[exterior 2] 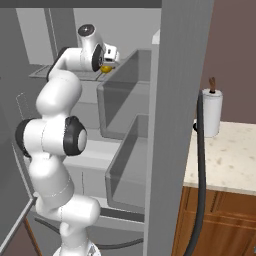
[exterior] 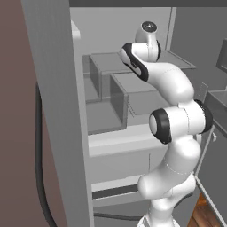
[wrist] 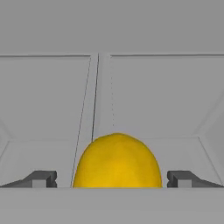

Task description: Grab the lemon and onion from the fridge, place them in the blender, close the lid, and turn on the blender to create a marinade.

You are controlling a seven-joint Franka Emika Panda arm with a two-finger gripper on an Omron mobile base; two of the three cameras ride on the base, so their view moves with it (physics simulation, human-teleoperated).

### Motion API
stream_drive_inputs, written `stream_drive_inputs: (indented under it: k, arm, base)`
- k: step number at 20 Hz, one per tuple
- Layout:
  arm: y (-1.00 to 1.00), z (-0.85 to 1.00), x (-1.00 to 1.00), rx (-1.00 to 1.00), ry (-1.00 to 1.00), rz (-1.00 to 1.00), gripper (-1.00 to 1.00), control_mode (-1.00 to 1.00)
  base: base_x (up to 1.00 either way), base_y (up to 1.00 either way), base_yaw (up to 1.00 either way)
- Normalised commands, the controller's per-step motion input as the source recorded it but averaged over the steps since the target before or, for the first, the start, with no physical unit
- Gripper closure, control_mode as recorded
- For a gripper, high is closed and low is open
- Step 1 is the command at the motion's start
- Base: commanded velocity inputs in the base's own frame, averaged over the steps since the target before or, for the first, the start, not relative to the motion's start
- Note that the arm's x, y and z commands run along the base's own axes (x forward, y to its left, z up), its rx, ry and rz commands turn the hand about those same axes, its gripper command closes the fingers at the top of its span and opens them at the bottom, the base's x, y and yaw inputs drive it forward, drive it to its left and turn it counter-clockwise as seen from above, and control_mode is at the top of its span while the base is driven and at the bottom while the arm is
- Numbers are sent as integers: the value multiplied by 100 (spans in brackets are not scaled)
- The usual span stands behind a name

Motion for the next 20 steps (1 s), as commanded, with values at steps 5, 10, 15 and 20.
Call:
stream_drive_inputs:
  k: [5, 10, 15, 20]
  arm:
    - [0, -30, 3, 0, 0, 0, 100, -100]
    - [0, -34, -4, 0, 0, 0, 100, -100]
    - [0, -6, -41, 0, -13, 0, 100, -100]
    - [0, 0, -100, 0, -22, 0, 100, -100]
  base:
    - [0, 0, 0]
    - [0, 0, 0]
    - [0, 0, 0]
    - [0, 0, 0]
